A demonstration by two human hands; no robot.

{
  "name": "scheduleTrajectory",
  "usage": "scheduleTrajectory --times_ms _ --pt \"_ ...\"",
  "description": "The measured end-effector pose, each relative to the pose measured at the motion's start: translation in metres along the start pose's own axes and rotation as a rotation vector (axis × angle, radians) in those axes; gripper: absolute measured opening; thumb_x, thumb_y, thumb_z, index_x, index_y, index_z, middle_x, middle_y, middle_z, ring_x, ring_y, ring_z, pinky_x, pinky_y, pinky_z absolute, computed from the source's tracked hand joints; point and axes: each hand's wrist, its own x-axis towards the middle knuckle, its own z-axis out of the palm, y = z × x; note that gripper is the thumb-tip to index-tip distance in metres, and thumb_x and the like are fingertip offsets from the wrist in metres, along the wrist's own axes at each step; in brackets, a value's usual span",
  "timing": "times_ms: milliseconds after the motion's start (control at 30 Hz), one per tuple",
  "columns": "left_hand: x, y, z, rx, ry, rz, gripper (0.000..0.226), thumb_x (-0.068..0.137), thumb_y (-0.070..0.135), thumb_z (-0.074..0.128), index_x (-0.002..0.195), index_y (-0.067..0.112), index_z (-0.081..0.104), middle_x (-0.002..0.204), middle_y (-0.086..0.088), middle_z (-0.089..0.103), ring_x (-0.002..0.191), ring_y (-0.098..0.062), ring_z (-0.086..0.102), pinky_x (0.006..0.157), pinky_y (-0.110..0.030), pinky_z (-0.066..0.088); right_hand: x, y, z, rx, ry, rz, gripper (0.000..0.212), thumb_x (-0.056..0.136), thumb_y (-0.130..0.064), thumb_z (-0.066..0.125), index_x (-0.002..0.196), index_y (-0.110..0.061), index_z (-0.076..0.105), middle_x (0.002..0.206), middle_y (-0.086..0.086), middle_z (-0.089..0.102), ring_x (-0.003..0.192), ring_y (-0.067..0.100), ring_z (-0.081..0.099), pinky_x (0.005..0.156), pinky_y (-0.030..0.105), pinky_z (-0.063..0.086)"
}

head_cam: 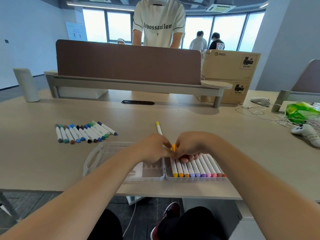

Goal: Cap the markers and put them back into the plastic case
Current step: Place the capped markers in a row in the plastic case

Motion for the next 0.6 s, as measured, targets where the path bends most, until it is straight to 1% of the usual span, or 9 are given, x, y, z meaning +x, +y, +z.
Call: scheduleTrajectory --times_ms 67,100,133,200,267,333,433,500,600 --pt "0.007 -0.005 -0.002 0.025 0.131 0.006 0.037 0.097 0.03 0.057 0.132 0.019 0.059 0.133 -0.004 0.059 0.115 -0.019 0.058 0.091 -0.027 0.044 0.007 0.001 -0.005 -0.009 0.069 -0.006 0.035 0.09 -0.024 0.058 0.057 -0.011 0.058 0.051 0.004 0.05 0.04 0.015 0.038 0.043 0.02 0.031" --pt "0.01 -0.007 -0.004 0.025 0.183 0.002 0.035 0.099 0.024 0.053 0.133 0.018 0.058 0.137 -0.002 0.056 0.122 -0.02 0.054 0.097 -0.028 0.04 0.013 0.001 -0.007 -0.026 0.133 0.003 0.035 0.09 -0.024 0.058 0.057 -0.01 0.059 0.051 0.005 0.053 0.038 0.016 0.042 0.042 0.019 0.034" --pt "0.015 -0.011 -0.007 0.018 0.225 -0.004 0.035 0.099 0.019 0.05 0.133 0.017 0.059 0.137 -0.003 0.057 0.122 -0.021 0.054 0.098 -0.028 0.04 0.021 0.0 -0.008 -0.045 0.205 0.015 0.035 0.09 -0.025 0.058 0.059 -0.008 0.062 0.053 0.008 0.059 0.04 0.017 0.049 0.044 0.02 0.042" --pt "0.025 -0.019 -0.013 -0.008 0.29 -0.027 0.034 0.097 0.015 0.049 0.129 0.016 0.06 0.131 -0.003 0.06 0.116 -0.021 0.056 0.095 -0.029 0.044 0.044 -0.004 -0.01 -0.045 0.335 0.039 0.031 0.09 -0.027 0.061 0.073 -0.003 0.07 0.07 0.013 0.07 0.059 0.023 0.065 0.06 0.027 0.054" --pt "0.034 -0.029 -0.019 -0.047 0.334 -0.059 0.034 0.096 0.016 0.05 0.127 0.018 0.061 0.126 -0.001 0.061 0.111 -0.019 0.058 0.091 -0.029 0.046 0.066 -0.009 -0.013 -0.042 0.39 0.066 0.027 0.091 -0.026 0.064 0.082 -0.001 0.069 0.077 0.012 0.067 0.073 0.026 0.065 0.065 0.029 0.048" --pt "0.042 -0.037 -0.024 -0.075 0.339 -0.077 0.032 0.095 0.018 0.051 0.125 0.02 0.062 0.123 0.001 0.062 0.106 -0.016 0.058 0.086 -0.027 0.046 0.083 -0.015 -0.017 -0.024 0.389 0.081 0.025 0.09 -0.026 0.064 0.074 -0.007 0.061 0.076 0.01 0.061 0.077 0.027 0.061 0.069 0.033 0.047" --pt "0.049 -0.043 -0.029 -0.076 0.315 -0.068 0.026 0.095 0.02 0.052 0.117 0.019 0.065 0.116 0.0 0.064 0.099 -0.016 0.059 0.087 -0.031 0.049 0.108 -0.025 -0.021 0.025 0.414 0.093 0.029 0.086 -0.032 0.068 0.069 -0.014 0.053 0.079 0.007 0.058 0.077 0.024 0.058 0.079 0.037 0.052" --pt "0.051 -0.046 -0.032 -0.077 0.315 -0.059 0.024 0.095 0.021 0.053 0.114 0.019 0.067 0.113 0.001 0.064 0.098 -0.016 0.059 0.086 -0.03 0.049 0.121 -0.032 -0.021 -0.05 0.423 0.15 0.033 0.086 -0.037 0.069 0.069 -0.012 0.055 0.077 0.007 0.057 0.073 0.022 0.056 0.078 0.036 0.049" --pt "0.053 -0.052 -0.032 -0.079 0.318 -0.048 0.026 0.095 0.02 0.052 0.117 0.021 0.066 0.116 0.002 0.063 0.099 -0.014 0.058 0.085 -0.026 0.046 0.133 -0.039 -0.021 -0.1 0.422 0.168 0.025 0.084 -0.027 0.068 0.07 -0.01 0.056 0.079 0.008 0.059 0.075 0.024 0.058 0.073 0.034 0.047"
